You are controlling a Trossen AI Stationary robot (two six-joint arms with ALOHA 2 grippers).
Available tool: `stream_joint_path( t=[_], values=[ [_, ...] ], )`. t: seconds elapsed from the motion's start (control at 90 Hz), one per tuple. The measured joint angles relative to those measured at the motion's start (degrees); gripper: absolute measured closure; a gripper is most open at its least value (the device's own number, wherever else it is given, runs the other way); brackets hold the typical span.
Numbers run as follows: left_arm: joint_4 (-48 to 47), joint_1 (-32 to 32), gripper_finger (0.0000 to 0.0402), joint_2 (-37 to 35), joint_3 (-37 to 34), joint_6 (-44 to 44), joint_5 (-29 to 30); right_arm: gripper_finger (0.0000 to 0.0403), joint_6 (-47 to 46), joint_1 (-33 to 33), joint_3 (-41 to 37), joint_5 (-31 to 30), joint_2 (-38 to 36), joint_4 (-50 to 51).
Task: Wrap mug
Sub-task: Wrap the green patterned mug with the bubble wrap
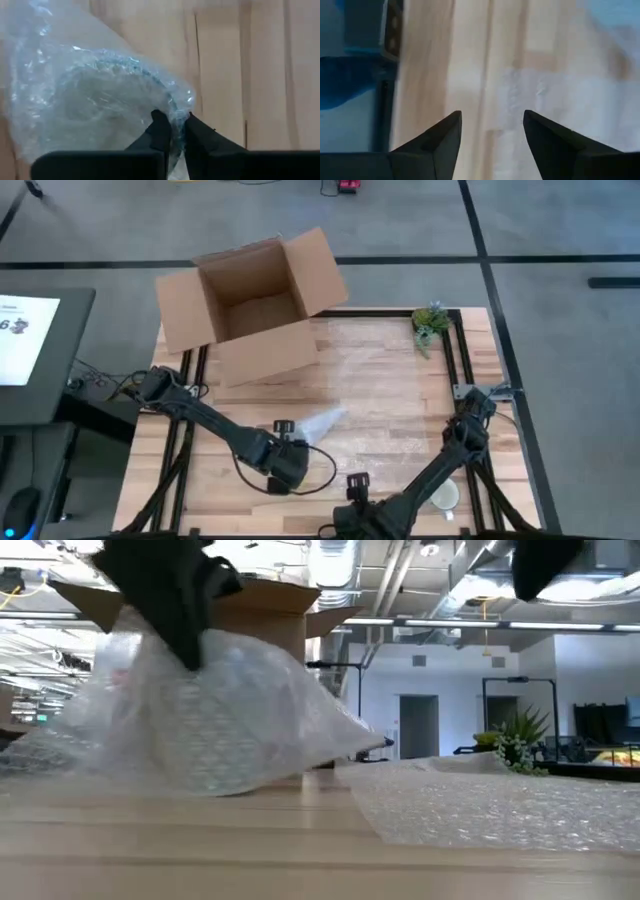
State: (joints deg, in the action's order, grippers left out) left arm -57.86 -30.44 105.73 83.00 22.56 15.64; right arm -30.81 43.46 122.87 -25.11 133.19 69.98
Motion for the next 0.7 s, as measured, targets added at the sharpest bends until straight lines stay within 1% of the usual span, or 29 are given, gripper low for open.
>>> stream_joint_path(
  t=[0.078, 0.233, 0.322, 0.422, 0.467, 0.533, 0.633, 0.7],
  values=[
    [-3.7, -1.4, 0.0394, 0.0, 0.0, -2.0, -1.7, 0.0200, 0.7, -0.1, 0.0, -3.1, 0.0, 0.9],
    [-9.2, -3.7, 0.0394, 0.2, -0.2, -4.8, -4.9, 0.0201, 1.3, -2.1, -1.9, -6.6, -0.2, 2.1],
    [-12.2, -4.5, 0.0395, -0.1, -0.2, -4.6, -5.4, 0.0201, 0.4, -3.6, -4.5, -8.9, -0.8, 4.7],
    [-13.5, -5.4, 0.0396, -0.8, -0.3, -4.3, -5.9, 0.0201, -0.9, -5.4, -9.8, -10.3, -4.2, 2.6],
    [-13.5, -5.5, 0.0396, -1.3, -0.3, -4.3, -6.3, 0.0201, -0.9, -6.0, -13.3, -10.5, -6.5, -0.9],
    [-13.3, -5.7, 0.0397, -2.2, -0.3, -4.0, -6.4, 0.0201, -0.6, -6.6, -20.2, -10.9, -10.5, -9.1],
    [-12.5, -5.7, 0.0398, -3.7, -0.4, -4.2, -6.7, 0.0201, 0.4, -6.9, -32.3, -11.5, -16.5, -25.7],
    [-11.4, -5.7, 0.0398, -4.5, -0.4, -4.2, -6.9, 0.0201, 0.7, -6.9, -40.0, -11.5, -20.0, -38.7]
  ],
)
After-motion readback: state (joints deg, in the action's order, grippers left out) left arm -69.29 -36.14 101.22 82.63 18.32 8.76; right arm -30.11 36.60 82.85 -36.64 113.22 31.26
